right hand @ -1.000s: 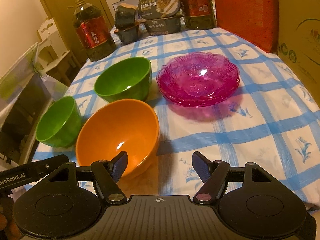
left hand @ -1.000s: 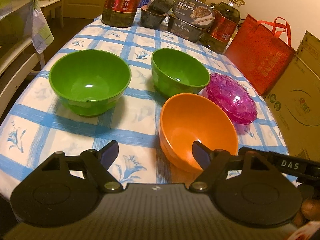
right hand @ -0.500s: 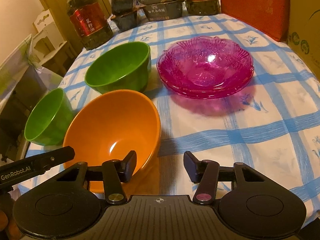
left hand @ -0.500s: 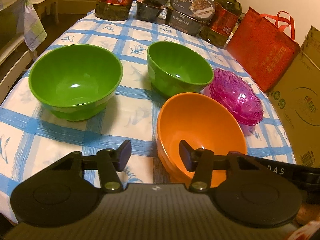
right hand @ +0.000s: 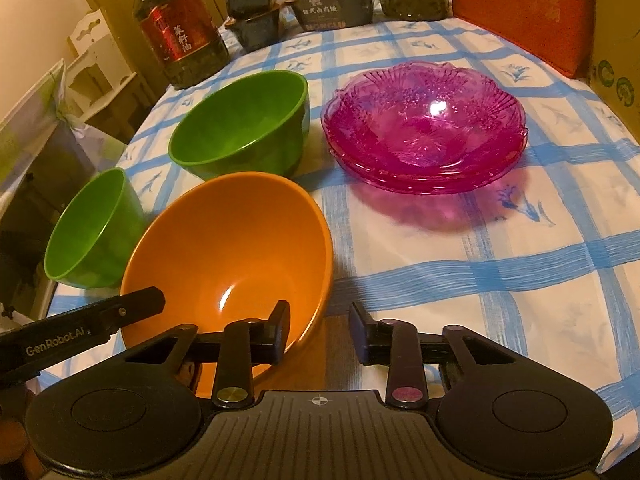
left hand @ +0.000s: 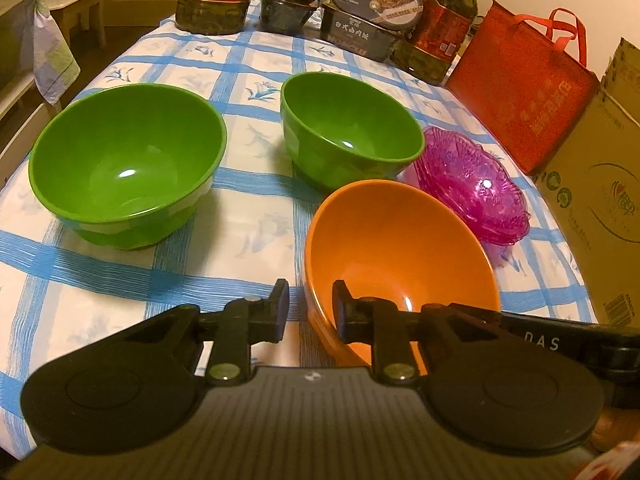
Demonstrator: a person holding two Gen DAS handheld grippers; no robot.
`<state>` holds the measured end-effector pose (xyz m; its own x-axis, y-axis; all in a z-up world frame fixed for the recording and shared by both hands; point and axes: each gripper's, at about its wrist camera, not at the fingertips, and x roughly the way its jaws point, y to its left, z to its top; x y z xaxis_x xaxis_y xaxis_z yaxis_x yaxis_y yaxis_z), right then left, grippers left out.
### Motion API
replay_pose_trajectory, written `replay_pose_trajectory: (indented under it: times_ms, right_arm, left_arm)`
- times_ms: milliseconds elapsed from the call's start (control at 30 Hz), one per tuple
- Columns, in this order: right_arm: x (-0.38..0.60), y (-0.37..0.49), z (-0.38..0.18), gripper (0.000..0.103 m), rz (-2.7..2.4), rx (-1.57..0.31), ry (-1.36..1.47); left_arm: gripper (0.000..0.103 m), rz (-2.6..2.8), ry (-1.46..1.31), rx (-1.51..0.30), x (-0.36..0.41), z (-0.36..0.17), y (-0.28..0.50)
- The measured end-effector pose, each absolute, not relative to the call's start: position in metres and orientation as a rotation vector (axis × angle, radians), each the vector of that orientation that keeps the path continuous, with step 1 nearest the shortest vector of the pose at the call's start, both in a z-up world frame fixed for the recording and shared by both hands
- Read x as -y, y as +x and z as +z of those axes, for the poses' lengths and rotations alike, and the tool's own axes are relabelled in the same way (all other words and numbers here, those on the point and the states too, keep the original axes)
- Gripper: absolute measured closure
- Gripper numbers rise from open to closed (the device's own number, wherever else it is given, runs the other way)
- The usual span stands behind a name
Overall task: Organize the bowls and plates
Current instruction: 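Lift the orange bowl with both tools and carry it over the small green bowl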
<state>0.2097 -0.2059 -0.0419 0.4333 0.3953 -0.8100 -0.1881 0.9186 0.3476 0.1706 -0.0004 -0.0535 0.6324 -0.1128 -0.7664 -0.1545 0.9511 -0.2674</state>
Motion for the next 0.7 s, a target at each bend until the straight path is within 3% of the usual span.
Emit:
replay_pose_trajectory:
  times_ms: [100, 233, 700]
  right_arm:
    - [0.203, 0.210, -0.041, 0.083, 0.379, -1.065, 0.217]
    - [0.200, 0.210, -0.040, 0.083, 0.375, -1.064, 0.206]
    - [0.203, 0.200, -0.031, 0.084, 0.372, -1.055, 0.205]
  left_arm:
    - [0.086, 0.020, -0.324, -0.892, 0.001, -0.054, 0.171]
    - [0.090, 0.008, -0.317, -0.892, 0.003, -0.052, 0.172]
    - [0.092, -0.004, -0.299, -0.875, 0.007, -0.038, 0.164]
